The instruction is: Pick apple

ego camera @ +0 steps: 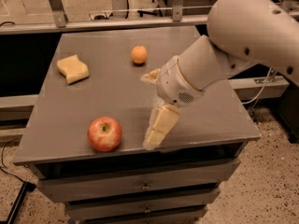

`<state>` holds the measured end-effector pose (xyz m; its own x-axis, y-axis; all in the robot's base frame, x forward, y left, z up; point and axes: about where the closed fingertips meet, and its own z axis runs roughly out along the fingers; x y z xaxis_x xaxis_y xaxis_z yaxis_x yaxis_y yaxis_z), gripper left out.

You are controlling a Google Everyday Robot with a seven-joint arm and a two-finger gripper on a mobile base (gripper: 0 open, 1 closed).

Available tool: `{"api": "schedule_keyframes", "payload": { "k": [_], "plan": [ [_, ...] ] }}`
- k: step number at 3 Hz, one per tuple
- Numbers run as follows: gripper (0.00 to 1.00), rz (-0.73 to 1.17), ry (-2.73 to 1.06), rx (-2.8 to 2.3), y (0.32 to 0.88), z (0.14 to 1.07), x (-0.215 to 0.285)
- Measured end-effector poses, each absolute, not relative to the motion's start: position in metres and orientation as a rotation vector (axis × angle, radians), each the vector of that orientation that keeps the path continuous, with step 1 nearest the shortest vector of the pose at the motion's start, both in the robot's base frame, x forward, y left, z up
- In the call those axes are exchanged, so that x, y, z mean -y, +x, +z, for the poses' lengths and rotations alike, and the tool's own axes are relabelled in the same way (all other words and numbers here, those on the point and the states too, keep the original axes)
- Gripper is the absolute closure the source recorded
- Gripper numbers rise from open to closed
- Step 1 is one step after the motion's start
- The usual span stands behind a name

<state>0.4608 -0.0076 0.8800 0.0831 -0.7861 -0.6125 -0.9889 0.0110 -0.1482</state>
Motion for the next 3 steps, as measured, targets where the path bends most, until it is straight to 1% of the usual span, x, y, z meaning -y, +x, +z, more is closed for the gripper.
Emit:
{"api": "schedule_keyframes", "payload": {
  "k": [1, 2, 3],
  "plan": [
    [0.00, 0.608, -1.804, -1.674, 0.449, 0.866, -0.042],
    [0.00, 0.668, -1.788, -1.640, 0.442, 0.858, -0.069],
    [0.00, 0.694, -1.775, -1.653, 0.438, 0.842, -0.082]
  ]
}}
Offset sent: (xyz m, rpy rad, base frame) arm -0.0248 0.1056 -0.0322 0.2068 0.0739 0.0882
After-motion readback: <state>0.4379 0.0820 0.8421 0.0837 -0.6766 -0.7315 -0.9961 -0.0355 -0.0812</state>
